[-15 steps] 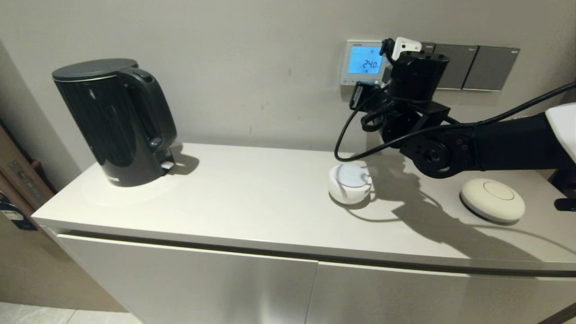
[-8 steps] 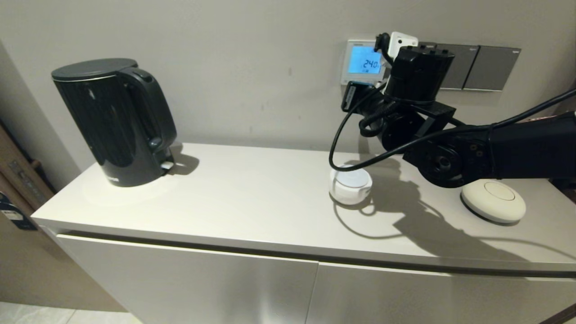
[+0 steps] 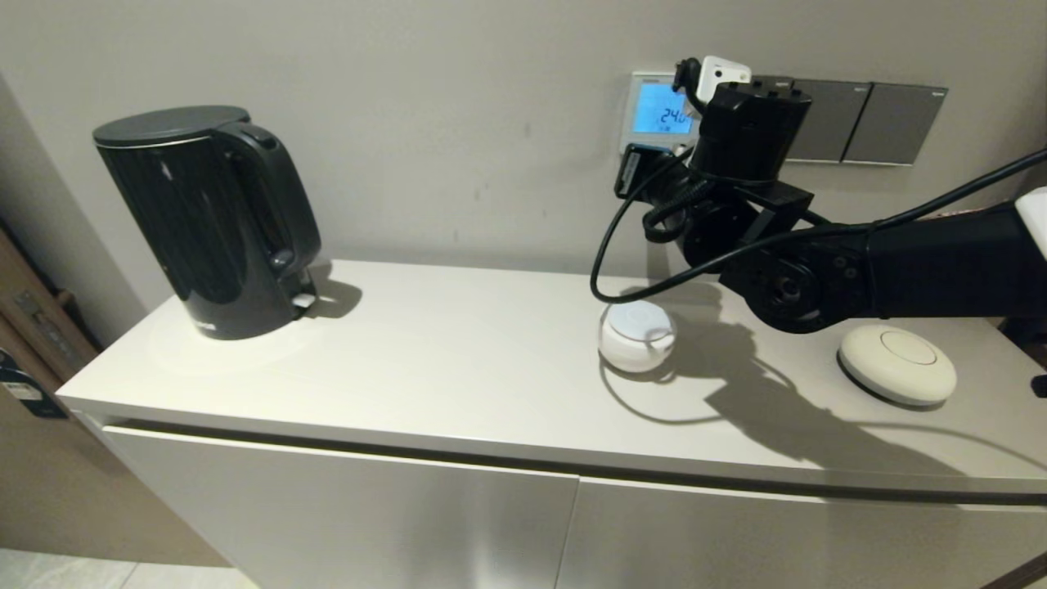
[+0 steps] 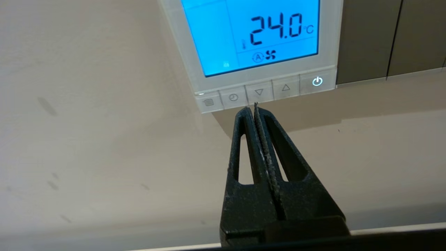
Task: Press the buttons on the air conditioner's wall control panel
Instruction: Press the temperature decrease button
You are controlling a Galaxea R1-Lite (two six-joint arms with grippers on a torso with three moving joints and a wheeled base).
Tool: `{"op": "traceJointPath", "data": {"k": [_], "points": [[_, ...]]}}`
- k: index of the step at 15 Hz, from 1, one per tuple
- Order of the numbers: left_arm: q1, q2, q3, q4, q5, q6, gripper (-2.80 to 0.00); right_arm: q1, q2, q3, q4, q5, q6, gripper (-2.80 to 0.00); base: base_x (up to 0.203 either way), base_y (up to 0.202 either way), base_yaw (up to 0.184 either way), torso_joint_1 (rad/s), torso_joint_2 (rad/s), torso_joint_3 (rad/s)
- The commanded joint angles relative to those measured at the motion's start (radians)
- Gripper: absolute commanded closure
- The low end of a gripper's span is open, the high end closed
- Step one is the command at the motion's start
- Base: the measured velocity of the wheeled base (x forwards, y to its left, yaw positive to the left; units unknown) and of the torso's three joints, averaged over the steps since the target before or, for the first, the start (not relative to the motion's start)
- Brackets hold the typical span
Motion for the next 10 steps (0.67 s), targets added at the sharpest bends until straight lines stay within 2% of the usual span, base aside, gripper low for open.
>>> {"op": "traceJointPath", "data": {"k": [1, 10], "points": [[0.000, 0.000, 0.000, 0.000, -0.001, 0.000, 0.00, -0.004, 0.014, -0.010, -0.004, -0.002, 0.001, 0.00, 0.000, 0.000, 0.000, 0.000, 0.00, 0.000], [0.001, 0.000, 0.000, 0.000, -0.001, 0.000, 0.00, -0.014, 0.048, -0.044, -0.004, 0.000, -0.010, 0.00, 0.000, 0.000, 0.000, 0.000, 0.00, 0.000]]}}
